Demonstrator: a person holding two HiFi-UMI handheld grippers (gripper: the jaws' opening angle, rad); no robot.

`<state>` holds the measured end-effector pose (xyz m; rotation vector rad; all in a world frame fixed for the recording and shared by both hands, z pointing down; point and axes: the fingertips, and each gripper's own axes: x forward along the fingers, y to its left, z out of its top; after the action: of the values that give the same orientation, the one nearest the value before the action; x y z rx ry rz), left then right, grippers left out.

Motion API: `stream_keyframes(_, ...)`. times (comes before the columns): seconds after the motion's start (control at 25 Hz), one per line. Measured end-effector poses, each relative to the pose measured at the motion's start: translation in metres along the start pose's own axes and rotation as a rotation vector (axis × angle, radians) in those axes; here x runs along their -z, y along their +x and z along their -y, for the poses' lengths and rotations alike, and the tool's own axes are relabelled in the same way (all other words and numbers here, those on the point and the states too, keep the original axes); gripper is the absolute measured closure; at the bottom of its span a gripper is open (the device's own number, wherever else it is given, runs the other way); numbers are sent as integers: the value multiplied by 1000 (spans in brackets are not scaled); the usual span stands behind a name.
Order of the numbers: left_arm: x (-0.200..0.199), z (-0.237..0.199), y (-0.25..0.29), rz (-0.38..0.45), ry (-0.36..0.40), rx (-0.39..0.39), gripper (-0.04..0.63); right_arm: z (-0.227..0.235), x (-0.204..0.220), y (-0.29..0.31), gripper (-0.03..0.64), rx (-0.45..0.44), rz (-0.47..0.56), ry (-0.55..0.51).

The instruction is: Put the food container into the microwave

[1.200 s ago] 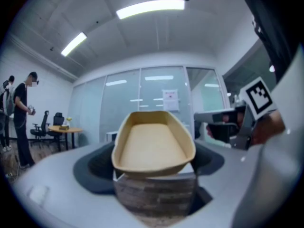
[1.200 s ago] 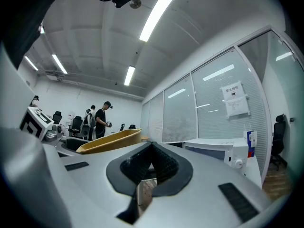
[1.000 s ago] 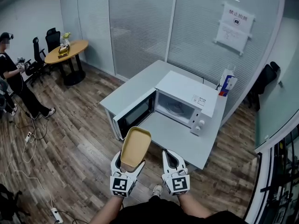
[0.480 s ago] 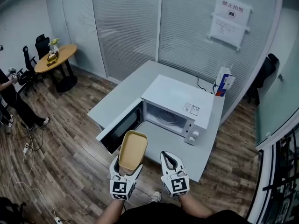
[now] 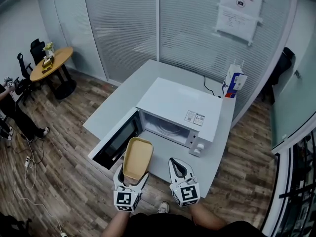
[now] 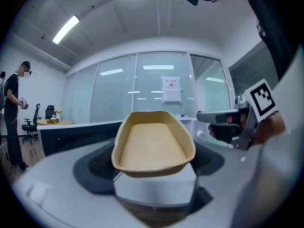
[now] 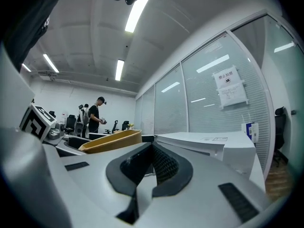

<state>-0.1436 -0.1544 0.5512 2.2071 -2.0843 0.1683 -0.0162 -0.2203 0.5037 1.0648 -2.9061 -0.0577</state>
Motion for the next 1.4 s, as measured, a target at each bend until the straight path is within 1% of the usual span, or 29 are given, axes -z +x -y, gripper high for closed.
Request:
stream_keyframes(0.32, 12, 7, 35, -40, -14, 38, 126, 34, 12, 5, 618, 56, -22, 25)
stream_keyframes(0.6, 23, 12, 75, -72, -5, 126, 126, 55, 27, 18, 618, 117, -66, -8)
stream_keyframes(0.76, 28, 11, 92, -83, -20, 165, 126, 63, 33, 27, 618, 147, -94, -21)
stream_keyframes(1.04, 37, 12, 124, -117, -25, 256, 126, 77, 49, 42, 618, 232, -142, -20)
stream_keyframes(1.2, 41, 12, 142, -129, -36, 301, 126, 82, 57, 46, 618, 291, -158, 0)
stream_keyframes(1.4, 47, 12, 170, -151, -14, 344, 126, 97, 67, 49, 618, 384, -158, 27)
